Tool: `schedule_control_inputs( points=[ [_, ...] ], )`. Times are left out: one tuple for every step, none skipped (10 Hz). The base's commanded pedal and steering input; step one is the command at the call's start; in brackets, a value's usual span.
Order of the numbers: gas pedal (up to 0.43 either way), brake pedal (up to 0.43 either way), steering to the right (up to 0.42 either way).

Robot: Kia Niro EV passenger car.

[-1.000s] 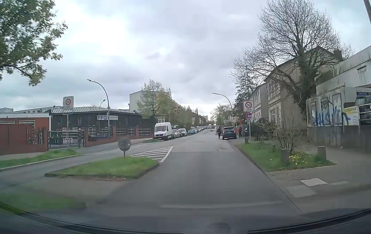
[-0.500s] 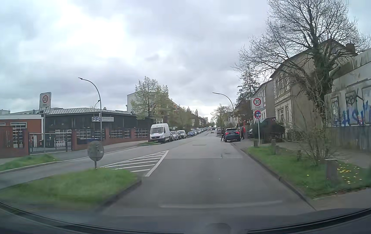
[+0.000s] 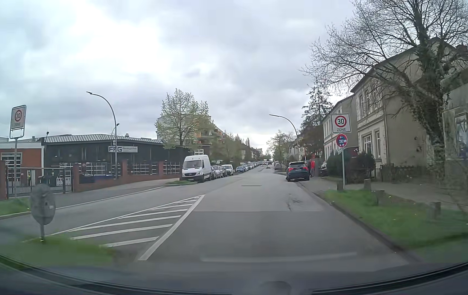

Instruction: Follow the waypoints while adhering to traffic rules and regulations

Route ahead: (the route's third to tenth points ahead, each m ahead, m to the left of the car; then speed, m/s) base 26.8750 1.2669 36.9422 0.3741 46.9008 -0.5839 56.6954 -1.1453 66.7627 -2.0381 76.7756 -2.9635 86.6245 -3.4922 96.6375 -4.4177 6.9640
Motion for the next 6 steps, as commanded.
schedule_control_inputs(
  points=[
    [0.189,0.006,-0.001],
    [0.189,0.006,-0.001],
    [0.189,0.0,-0.002],
    [0.189,0.0,-0.002],
    [0.189,0.0,-0.001],
    [0.189,0.0,-0.002]
  ],
)
